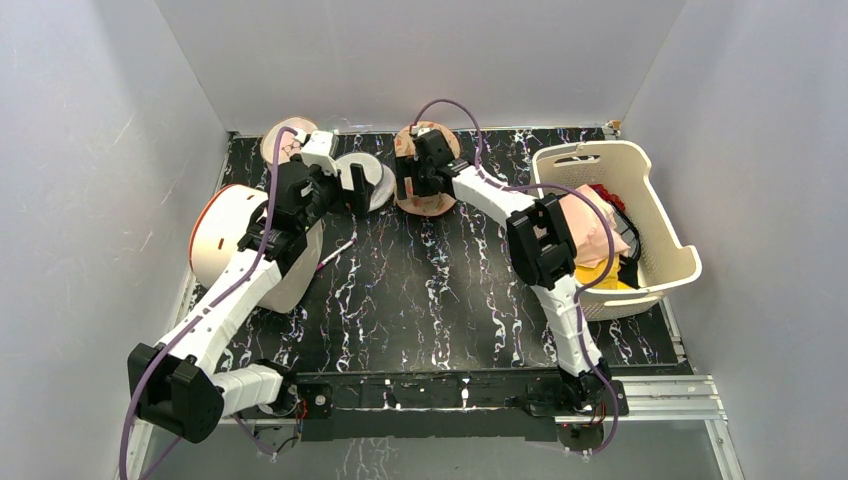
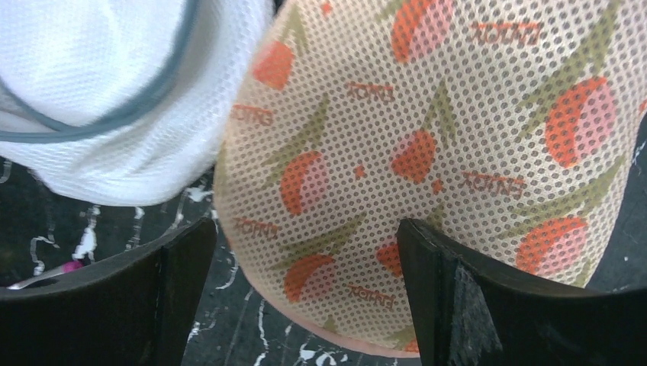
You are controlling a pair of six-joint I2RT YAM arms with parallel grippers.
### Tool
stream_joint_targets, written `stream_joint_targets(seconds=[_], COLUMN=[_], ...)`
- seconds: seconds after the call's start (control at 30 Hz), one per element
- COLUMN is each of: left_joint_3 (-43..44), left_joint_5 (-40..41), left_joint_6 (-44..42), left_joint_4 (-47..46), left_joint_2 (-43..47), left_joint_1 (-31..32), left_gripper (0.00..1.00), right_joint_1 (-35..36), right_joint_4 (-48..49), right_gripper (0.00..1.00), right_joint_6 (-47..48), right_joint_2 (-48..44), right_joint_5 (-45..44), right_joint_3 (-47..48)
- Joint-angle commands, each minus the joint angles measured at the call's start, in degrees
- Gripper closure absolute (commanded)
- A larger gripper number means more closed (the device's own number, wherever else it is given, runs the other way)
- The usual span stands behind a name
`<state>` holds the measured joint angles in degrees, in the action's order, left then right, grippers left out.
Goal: Unzip the laundry bag and remove the bra
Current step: Move the laundry bag to the center of the board, then unzip the laundry bag at the center of the board.
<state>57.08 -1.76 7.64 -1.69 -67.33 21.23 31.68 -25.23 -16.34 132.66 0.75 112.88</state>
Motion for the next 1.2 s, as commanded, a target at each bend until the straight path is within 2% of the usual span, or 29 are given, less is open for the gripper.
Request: stream_joint_targets(seconds=[0.0,0.2,0.37,0.57,0.6,0.7,0.8,0.93,1.03,1.17], left_joint_3=[1.71,2.06,1.98,2.18,2.12,1.63,-0.59,-7.41,-11.47,-14.78], left_joint_5=[-1.41,-2.34,-3.29,-5.88,-6.79,-11.84,-16.71,-23.36,-22.76,-19.95], left_joint_6=[-0.36,0.31,0.96,1.76,1.77,0.88,0.25,-2.83,-7.55,-20.14], left_joint_4=[-0.86,-0.65,-0.94,-1.15,-1.39,-2.79,-6.84,-16.93,-20.86,-18.34], left_joint_2=[-0.4,-1.45,-2.59,-4.2,-4.4,-5.29,-5.59,-4.71,-4.18,-3.83], left_joint_1=[0.34,0.3,0.3,0.31,0.3,0.34,0.74,2.87,6.72,14.46], left_gripper=[0.02,0.02,0.01,0.02,0.02,0.13,0.14,0.12,0.15,0.19], right_joint_1=[-1.63,-1.71,-1.54,-1.51,-1.5,-1.46,-1.53,-1.49,-1.56,-1.53], right_joint_4=[-2.8,1.37,4.98,3.68,3.24,0.91,-2.08,-3.16,-3.7,-5.15], right_gripper=[0.11,0.1,0.09,0.08,0.08,0.08,0.06,0.04,0.04,0.03], right_joint_6=[0.58,-1.77,-2.34,1.24,1.71,2.46,2.81,2.63,1.34,0.16], right_joint_2=[0.45,-8.76,-21.01,-35.93,-38.3,-45.5,-52.74,-61.99,-67.63,-74.42], right_joint_5=[-1.17,2.58,6.83,9.28,9.69,9.32,6.8,2.42,0.71,1.52], right_joint_3=[-0.06,-19.58,-37.53,-51.48,-52.69,-53.86,-52.37,-50.76,-51.19,-52.19])
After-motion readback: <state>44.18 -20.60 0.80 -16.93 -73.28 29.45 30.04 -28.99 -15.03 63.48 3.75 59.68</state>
